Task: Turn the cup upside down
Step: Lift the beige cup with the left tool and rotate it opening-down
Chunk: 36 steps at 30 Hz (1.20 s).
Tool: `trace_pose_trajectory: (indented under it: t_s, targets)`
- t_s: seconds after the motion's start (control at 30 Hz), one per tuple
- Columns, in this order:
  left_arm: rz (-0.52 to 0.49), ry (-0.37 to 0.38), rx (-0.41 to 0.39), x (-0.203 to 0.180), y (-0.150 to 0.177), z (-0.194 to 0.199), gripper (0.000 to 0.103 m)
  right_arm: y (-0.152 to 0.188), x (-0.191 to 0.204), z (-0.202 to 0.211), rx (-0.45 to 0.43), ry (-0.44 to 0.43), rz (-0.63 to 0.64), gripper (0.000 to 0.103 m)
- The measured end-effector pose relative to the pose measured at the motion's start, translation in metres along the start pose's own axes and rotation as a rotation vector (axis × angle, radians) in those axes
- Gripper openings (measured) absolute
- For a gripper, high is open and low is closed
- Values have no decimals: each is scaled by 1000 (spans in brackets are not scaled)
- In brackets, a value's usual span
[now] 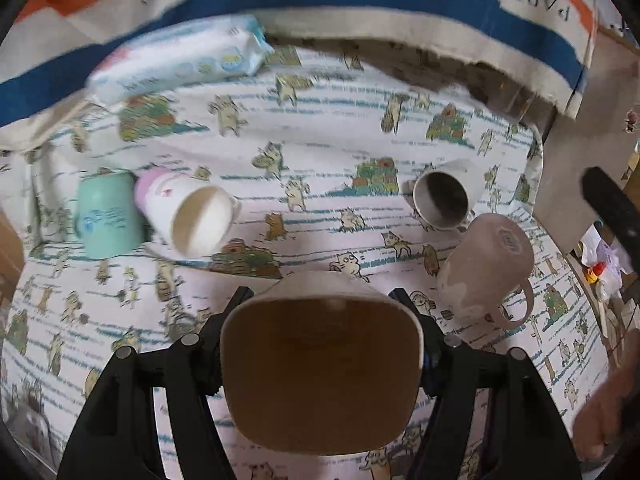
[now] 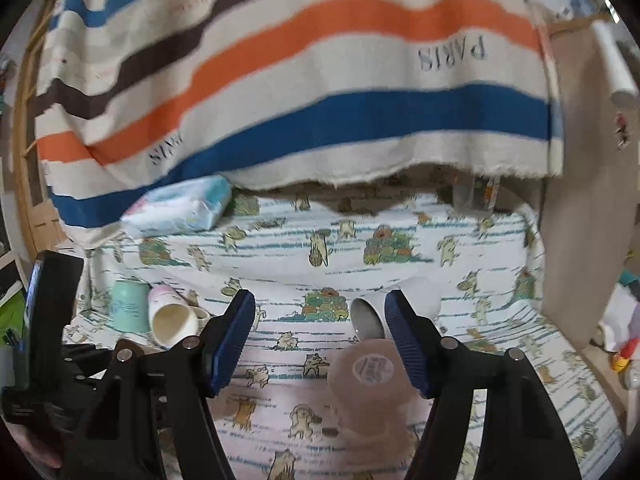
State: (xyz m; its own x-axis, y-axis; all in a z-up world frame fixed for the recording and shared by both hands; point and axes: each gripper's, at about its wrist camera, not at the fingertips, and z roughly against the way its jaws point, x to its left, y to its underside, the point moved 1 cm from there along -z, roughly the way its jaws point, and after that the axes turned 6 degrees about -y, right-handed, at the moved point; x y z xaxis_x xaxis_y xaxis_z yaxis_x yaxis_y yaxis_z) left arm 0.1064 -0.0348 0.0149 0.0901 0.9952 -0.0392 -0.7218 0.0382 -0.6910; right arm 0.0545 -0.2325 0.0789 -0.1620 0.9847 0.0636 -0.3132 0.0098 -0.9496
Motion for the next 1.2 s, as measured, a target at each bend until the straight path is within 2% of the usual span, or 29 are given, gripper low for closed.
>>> trace_pose_trajectory:
  t_s: [0.1,0.17,0.27,0.33,0.4,0.5,0.6,0.67,0.73,0.87,0.93,1.03,1.2]
  targets:
    - [2,-26,-44,-4,18,11,68,7,4,30,-29,24,12,69]
    - [3,-45,-52,-8,32,13,68,15,5,38,-6,28,3,69]
    - [20,-49,-53,-12,52,12,68,34,3,35,104,-23,-36,69]
    - [23,-72,-89,-15,64,18,68,50,-4,29,193,-70,-96,69]
    - [23,-77,-98,-17,72,21,68,63,-10,27,222,-71,-135,69]
    - [52,-23,-25,-14,84,11,72,79,-16,34,230,-25,-155,69]
    - [46,17,65,-14,93,-4,77,87,-18,42,227,-29,-153,69]
    - [51,33,89,-12,97,-6,77,89,-18,45,228,-23,-143,69]
    - [49,53,82,-12,99,-3,87,90,-18,45,230,-13,-135,69]
    - [18,53,35,-10,100,12,93,92,-22,46,243,-27,-146,69]
    - [12,51,4,-5,98,20,103,92,-22,46,243,-30,-152,72]
    - [47,54,-92,13,94,29,103,93,-21,45,240,-22,-148,75]
    - [111,17,-182,51,87,33,103,94,-15,43,246,-21,-143,77]
